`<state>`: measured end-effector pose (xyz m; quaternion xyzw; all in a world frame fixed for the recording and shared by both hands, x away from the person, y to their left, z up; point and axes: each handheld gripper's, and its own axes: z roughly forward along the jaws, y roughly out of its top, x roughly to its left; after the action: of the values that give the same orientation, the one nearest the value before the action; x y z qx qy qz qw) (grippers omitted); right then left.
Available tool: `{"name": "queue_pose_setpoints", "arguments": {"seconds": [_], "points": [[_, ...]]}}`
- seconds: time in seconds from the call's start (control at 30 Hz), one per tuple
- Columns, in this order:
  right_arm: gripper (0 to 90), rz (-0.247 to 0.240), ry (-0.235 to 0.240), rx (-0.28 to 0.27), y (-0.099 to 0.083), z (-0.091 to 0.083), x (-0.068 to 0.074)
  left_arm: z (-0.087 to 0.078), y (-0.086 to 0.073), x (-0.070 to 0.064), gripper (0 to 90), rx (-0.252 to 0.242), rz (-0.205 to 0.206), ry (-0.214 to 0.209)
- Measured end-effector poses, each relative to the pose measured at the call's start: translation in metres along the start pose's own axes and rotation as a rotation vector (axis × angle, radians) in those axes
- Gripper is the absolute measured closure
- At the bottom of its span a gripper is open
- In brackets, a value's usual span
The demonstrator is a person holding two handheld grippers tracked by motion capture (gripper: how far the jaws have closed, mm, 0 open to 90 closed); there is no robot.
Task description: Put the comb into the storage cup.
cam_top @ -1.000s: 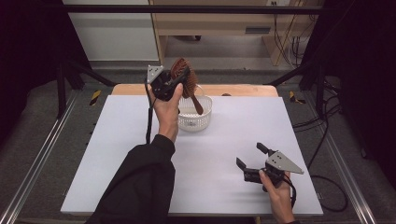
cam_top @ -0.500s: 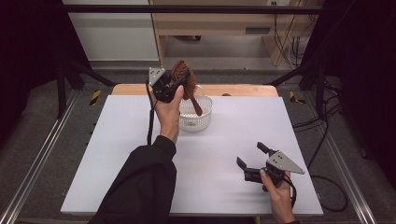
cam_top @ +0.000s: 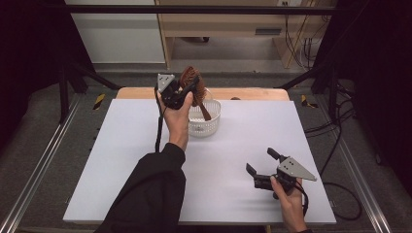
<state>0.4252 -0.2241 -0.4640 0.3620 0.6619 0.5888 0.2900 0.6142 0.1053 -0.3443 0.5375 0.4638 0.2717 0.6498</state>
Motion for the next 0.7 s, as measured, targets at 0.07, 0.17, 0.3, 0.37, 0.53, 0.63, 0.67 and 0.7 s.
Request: {"name": "queue_pose_setpoints", "arguments": {"seconds": [0.07, 0.17, 0.3, 0.37, 0.53, 0.63, 0.67, 0.7], "points": [[3.6, 0.0, 0.001, 0.001, 0.0, 0.0, 0.0001, 0.0003, -0.0005, 0.0, 50.2, 0.003, 0.001, -0.002], [3.6, 0.001, 0.002, 0.001, 0.0, 0.0001, 0.0001, 0.0006, -0.0012, -0.0003, 50.2, 0.006, 0.005, -0.005], [3.7, -0.004, 0.002, 0.001, -0.0002, 0.0004, -0.0001, 0.0019, -0.0026, -0.0011, 50.2, 0.008, 0.004, -0.009], [3.7, -0.004, 0.002, 0.0, -0.0002, 0.0004, -0.0001, 0.0022, -0.0034, -0.0013, 50.1, 0.011, 0.006, -0.007], [3.7, -0.002, 0.003, 0.001, -0.0003, 0.0003, -0.0004, 0.0033, -0.0055, -0.0021, 50.1, 0.016, 0.01, -0.012], [3.7, -0.002, 0.003, 0.001, -0.0002, 0.0003, -0.0003, 0.0035, -0.0073, -0.0008, 50.1, 0.019, 0.009, -0.009], [3.7, 0.002, 0.002, 0.002, -0.0002, 0.0001, -0.0002, 0.0036, -0.0084, -0.0002, 50.1, 0.018, 0.006, -0.006], [3.7, 0.002, 0.002, 0.002, -0.0002, 0.0001, -0.0002, 0.0037, -0.0091, 0.0001, 50.1, 0.019, 0.004, -0.005]]}}
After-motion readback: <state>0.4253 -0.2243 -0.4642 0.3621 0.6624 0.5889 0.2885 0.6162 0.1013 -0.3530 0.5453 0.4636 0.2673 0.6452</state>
